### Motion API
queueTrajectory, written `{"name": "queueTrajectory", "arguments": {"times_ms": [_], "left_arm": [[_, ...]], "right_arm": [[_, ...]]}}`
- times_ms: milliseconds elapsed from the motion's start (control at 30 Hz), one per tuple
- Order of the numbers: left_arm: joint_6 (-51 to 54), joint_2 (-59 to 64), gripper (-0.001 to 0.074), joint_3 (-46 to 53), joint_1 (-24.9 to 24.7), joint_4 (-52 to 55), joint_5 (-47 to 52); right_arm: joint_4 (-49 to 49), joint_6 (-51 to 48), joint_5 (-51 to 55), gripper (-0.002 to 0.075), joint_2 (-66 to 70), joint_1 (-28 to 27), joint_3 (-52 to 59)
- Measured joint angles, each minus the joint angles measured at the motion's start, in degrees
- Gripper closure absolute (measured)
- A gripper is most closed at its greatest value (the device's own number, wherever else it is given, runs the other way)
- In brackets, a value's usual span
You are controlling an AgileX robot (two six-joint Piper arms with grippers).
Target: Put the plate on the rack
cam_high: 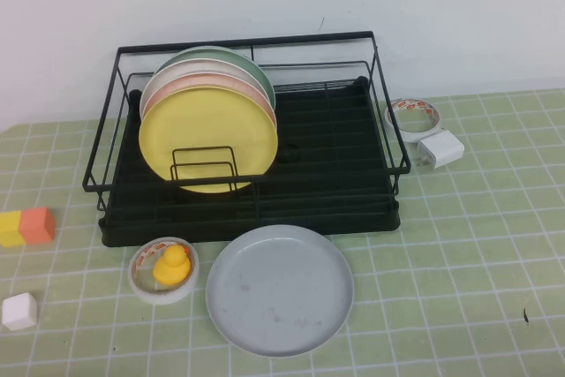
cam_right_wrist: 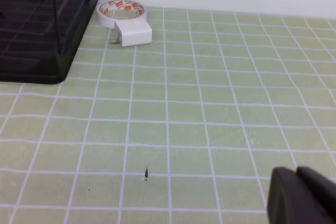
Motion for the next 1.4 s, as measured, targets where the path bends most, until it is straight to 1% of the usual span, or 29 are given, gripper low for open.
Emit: {"name": "queueTrajectory", "arguments": {"times_ms": [1400], "left_arm": [[1.63,0.0,0.0736,0.0,0.0,1.15,-0.31]], "right_arm": [[0.0,0.0,0.0,0.0728,0.0,0.0,0.0]]}}
